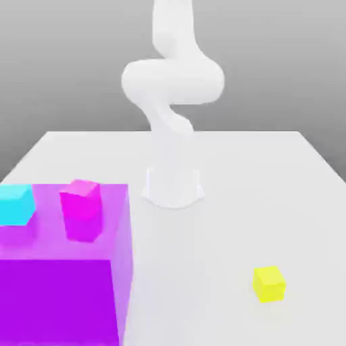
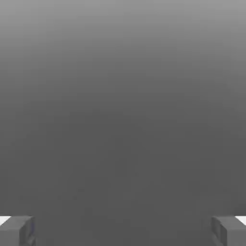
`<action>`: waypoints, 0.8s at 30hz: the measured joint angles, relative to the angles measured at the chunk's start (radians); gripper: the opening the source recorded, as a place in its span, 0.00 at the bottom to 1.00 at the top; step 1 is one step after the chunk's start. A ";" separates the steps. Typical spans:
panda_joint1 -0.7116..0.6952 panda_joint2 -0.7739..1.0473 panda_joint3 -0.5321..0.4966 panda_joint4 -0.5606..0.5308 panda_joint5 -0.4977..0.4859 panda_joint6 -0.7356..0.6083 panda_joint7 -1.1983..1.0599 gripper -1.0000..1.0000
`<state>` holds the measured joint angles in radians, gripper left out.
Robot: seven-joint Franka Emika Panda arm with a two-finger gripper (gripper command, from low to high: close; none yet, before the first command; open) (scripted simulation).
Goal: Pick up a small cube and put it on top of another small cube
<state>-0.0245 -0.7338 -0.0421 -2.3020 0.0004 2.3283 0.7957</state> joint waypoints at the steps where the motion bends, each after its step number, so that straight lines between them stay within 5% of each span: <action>1: -0.013 0.035 -0.020 -0.002 -0.002 0.015 -0.001 0.50; 13: -0.204 0.463 -0.165 -0.039 -0.121 0.211 0.061 0.50; 24: -0.421 0.770 -0.268 -0.062 -0.574 0.338 0.356 0.50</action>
<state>-0.4453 0.0359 -0.3102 -2.3637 -0.5739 2.6665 1.1515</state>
